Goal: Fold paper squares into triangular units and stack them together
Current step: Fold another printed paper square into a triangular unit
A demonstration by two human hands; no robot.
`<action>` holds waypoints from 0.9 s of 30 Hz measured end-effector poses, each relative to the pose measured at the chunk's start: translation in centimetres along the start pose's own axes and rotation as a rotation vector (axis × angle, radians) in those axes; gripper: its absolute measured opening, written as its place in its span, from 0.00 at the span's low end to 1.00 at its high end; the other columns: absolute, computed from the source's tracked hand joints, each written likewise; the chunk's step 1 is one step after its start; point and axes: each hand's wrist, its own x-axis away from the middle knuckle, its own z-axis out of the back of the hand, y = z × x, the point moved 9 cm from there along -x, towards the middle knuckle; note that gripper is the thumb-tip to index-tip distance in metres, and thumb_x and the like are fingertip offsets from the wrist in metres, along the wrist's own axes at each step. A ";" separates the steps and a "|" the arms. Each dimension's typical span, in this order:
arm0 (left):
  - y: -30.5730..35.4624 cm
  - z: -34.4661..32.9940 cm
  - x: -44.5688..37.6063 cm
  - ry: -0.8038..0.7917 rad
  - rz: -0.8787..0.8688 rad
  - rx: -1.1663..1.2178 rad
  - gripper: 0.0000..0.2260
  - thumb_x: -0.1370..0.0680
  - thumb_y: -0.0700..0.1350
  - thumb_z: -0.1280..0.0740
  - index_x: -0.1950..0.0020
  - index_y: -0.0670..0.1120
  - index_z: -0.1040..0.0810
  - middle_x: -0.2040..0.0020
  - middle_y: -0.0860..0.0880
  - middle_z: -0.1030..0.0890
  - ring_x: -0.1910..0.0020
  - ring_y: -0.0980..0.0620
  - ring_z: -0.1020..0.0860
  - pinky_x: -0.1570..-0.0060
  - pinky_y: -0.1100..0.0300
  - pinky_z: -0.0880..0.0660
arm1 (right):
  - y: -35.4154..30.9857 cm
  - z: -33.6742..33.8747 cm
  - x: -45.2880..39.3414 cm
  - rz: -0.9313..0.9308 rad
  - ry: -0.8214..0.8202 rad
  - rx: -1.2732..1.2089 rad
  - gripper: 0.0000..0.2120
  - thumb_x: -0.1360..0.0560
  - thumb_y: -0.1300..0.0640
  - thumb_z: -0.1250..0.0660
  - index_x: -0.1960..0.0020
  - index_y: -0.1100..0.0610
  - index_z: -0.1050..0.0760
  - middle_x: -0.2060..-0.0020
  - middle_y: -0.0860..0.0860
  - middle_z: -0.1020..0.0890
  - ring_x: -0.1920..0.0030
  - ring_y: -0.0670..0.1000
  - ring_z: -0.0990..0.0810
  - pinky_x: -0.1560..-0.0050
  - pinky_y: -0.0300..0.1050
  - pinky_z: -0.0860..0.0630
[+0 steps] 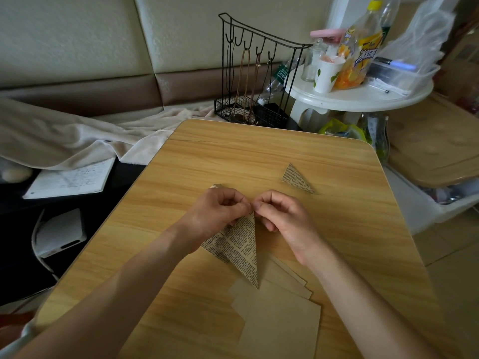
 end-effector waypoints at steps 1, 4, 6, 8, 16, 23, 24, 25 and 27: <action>0.0 0.0 0.0 0.002 -0.002 -0.002 0.05 0.21 0.42 0.28 0.55 0.43 0.16 0.64 0.50 0.20 0.66 0.58 0.26 0.64 0.67 0.28 | 0.0 0.0 0.0 0.002 0.001 0.001 0.04 0.20 0.61 0.30 0.53 0.59 0.18 0.62 0.54 0.22 0.66 0.46 0.29 0.65 0.36 0.30; -0.1 0.0 -0.1 0.000 -0.006 -0.005 0.05 0.22 0.42 0.27 0.55 0.42 0.16 0.65 0.51 0.20 0.67 0.59 0.26 0.65 0.67 0.28 | -0.1 0.0 0.0 0.006 0.007 0.004 0.04 0.21 0.61 0.30 0.54 0.59 0.18 0.64 0.53 0.22 0.67 0.45 0.29 0.65 0.36 0.30; -0.1 0.0 -0.1 -0.003 -0.009 -0.001 0.05 0.22 0.42 0.26 0.55 0.42 0.15 0.65 0.52 0.19 0.66 0.60 0.25 0.64 0.68 0.27 | -0.1 0.0 0.0 0.007 0.023 0.010 0.04 0.21 0.61 0.30 0.54 0.58 0.18 0.65 0.52 0.22 0.68 0.45 0.29 0.66 0.35 0.30; -0.2 0.1 -0.2 -0.012 -0.011 0.000 0.04 0.22 0.43 0.26 0.55 0.43 0.14 0.63 0.51 0.17 0.64 0.58 0.23 0.61 0.67 0.24 | 0.0 0.2 0.0 0.005 0.060 0.023 0.06 0.21 0.61 0.30 0.56 0.57 0.18 0.67 0.49 0.22 0.69 0.44 0.29 0.67 0.35 0.31; -0.2 0.2 -0.2 -0.011 -0.027 -0.018 0.04 0.23 0.45 0.25 0.54 0.45 0.14 0.59 0.47 0.16 0.61 0.56 0.21 0.59 0.65 0.22 | -0.2 0.1 0.1 0.001 0.080 0.044 0.05 0.20 0.62 0.30 0.56 0.58 0.19 0.69 0.47 0.24 0.70 0.43 0.29 0.68 0.34 0.31; -0.1 -0.1 0.0 -0.044 -0.037 -0.026 0.03 0.23 0.45 0.25 0.54 0.46 0.13 0.60 0.46 0.17 0.62 0.55 0.21 0.57 0.61 0.22 | -0.3 0.0 0.0 0.017 0.110 0.067 0.09 0.21 0.65 0.31 0.59 0.57 0.21 0.73 0.43 0.26 0.71 0.41 0.31 0.68 0.34 0.32; -0.1 -0.1 0.0 -0.044 -0.032 -0.028 0.03 0.23 0.46 0.25 0.54 0.47 0.13 0.60 0.46 0.17 0.62 0.55 0.21 0.57 0.61 0.22 | -0.2 0.0 0.0 0.016 0.111 0.074 0.09 0.21 0.65 0.31 0.59 0.57 0.20 0.73 0.42 0.26 0.71 0.41 0.30 0.68 0.34 0.32; -0.2 -0.1 -0.1 -0.042 -0.025 -0.028 0.03 0.23 0.45 0.25 0.54 0.47 0.13 0.60 0.47 0.16 0.62 0.56 0.21 0.57 0.62 0.22 | -0.2 0.0 0.1 0.013 0.111 0.077 0.09 0.21 0.64 0.31 0.59 0.56 0.20 0.73 0.43 0.26 0.71 0.42 0.30 0.68 0.34 0.32; -0.3 0.0 -0.1 -0.033 -0.013 -0.029 0.03 0.23 0.45 0.25 0.54 0.46 0.13 0.61 0.49 0.16 0.61 0.57 0.21 0.57 0.64 0.22 | -0.2 0.2 0.1 0.004 0.113 0.063 0.09 0.20 0.62 0.32 0.58 0.56 0.19 0.70 0.46 0.24 0.70 0.45 0.29 0.68 0.35 0.32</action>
